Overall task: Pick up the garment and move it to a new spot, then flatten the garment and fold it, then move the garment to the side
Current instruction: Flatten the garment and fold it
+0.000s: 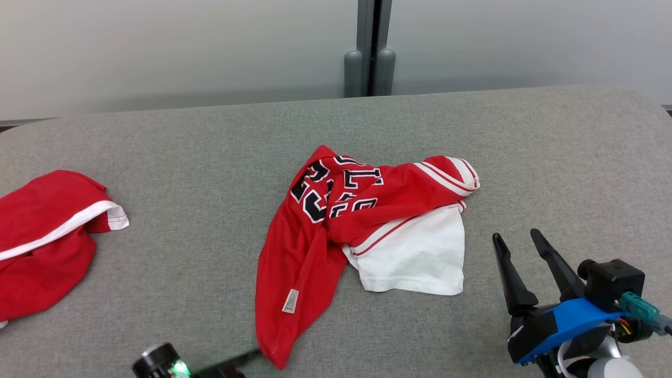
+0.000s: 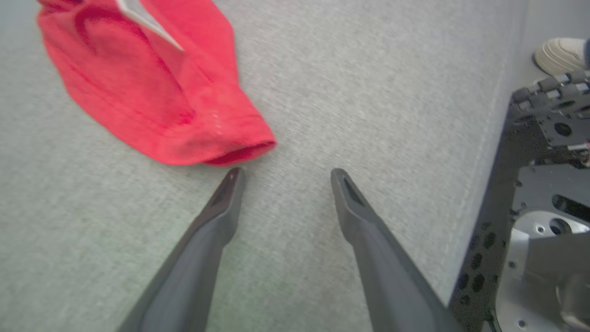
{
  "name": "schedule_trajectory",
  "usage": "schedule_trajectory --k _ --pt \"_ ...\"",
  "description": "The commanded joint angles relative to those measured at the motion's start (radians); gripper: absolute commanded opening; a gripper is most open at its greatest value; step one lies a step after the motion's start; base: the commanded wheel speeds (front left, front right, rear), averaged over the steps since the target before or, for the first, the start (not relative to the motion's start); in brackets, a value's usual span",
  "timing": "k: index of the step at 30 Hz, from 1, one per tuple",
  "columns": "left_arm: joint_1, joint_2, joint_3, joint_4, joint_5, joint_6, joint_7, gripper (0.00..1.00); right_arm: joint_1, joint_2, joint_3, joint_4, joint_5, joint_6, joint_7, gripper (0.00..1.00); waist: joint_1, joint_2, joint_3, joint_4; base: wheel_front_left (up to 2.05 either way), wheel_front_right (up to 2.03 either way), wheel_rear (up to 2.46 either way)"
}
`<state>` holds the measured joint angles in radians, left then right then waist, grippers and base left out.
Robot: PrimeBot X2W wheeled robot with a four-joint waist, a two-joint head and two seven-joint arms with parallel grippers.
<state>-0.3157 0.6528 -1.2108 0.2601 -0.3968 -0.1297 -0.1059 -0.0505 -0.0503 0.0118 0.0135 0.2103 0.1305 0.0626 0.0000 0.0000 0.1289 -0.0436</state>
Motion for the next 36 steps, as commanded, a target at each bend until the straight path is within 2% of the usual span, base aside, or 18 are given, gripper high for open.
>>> schedule_trajectory --k 1,6,9,12,15,17,23,29,31,34,35,36 --pt "-0.012 0.008 0.047 -0.008 -0.045 0.018 -0.020 1.00 0.010 0.000 -0.003 -0.002 0.003 0.000 -0.005 1.00 0.0000 0.0000 0.002 0.001 0.00 0.00 0.00" --pt "-0.023 0.008 0.191 -0.025 -0.183 0.116 -0.051 1.00 0.014 0.000 -0.011 0.003 0.011 0.000 -0.009 1.00 0.0000 0.0000 0.007 0.004 0.00 0.00 0.00" --pt "-0.045 -0.015 0.239 -0.013 -0.245 0.142 -0.020 1.00 0.008 0.000 -0.010 0.004 0.011 0.000 -0.007 1.00 0.0000 0.0000 0.010 0.004 0.00 0.00 0.00" --pt "-0.066 -0.046 0.275 0.013 -0.303 0.149 0.003 1.00 -0.007 0.000 -0.002 0.004 0.013 0.000 -0.001 1.00 0.0000 0.0000 0.014 -0.004 0.00 0.00 0.00" --pt "-0.083 -0.090 0.300 0.065 -0.371 0.164 0.066 1.00 -0.018 0.000 0.003 -0.001 0.015 0.000 -0.001 1.00 0.0000 0.0000 0.020 -0.013 0.00 0.00 0.00" --pt "-0.104 -0.120 0.306 0.102 -0.412 0.166 0.119 1.00 -0.021 0.000 0.003 -0.003 0.015 0.000 0.000 1.00 0.0000 0.0000 0.027 -0.019 0.00 0.00 0.00" --pt "-0.172 -0.203 0.311 0.210 -0.481 0.130 0.214 1.00 -0.029 0.000 0.008 -0.003 0.021 0.000 -0.003 1.00 0.0000 0.0000 0.049 -0.035 0.00 0.00 0.00" --pt "-0.226 -0.254 0.316 0.314 -0.520 0.144 0.295 1.00 -0.040 0.000 0.019 0.003 0.031 0.000 -0.011 1.00 0.0000 0.0000 0.066 -0.054 0.00 0.00 0.00" --pt "-0.236 -0.272 0.310 0.340 -0.534 0.134 0.327 1.00 -0.041 0.000 0.017 0.005 0.032 0.000 -0.014 1.00 0.0000 0.0000 0.069 -0.058 0.00 0.00 0.00" --pt "-0.245 -0.301 0.289 0.361 -0.551 0.093 0.371 1.00 -0.042 0.000 0.015 0.008 0.035 0.000 -0.019 1.00 0.0000 0.0000 0.073 -0.061 0.00 0.00 0.00" --pt "-0.245 -0.311 0.284 0.366 -0.557 0.079 0.383 0.95 -0.042 0.000 0.014 0.009 0.037 0.000 -0.021 1.00 0.0000 0.0000 0.074 -0.062 0.00 0.00 0.00" --pt "-0.248 -0.318 0.279 0.370 -0.561 0.068 0.388 0.56 -0.042 0.000 0.013 0.009 0.039 0.000 -0.022 1.00 0.0000 0.0000 0.074 -0.062 0.00 0.00 0.00"
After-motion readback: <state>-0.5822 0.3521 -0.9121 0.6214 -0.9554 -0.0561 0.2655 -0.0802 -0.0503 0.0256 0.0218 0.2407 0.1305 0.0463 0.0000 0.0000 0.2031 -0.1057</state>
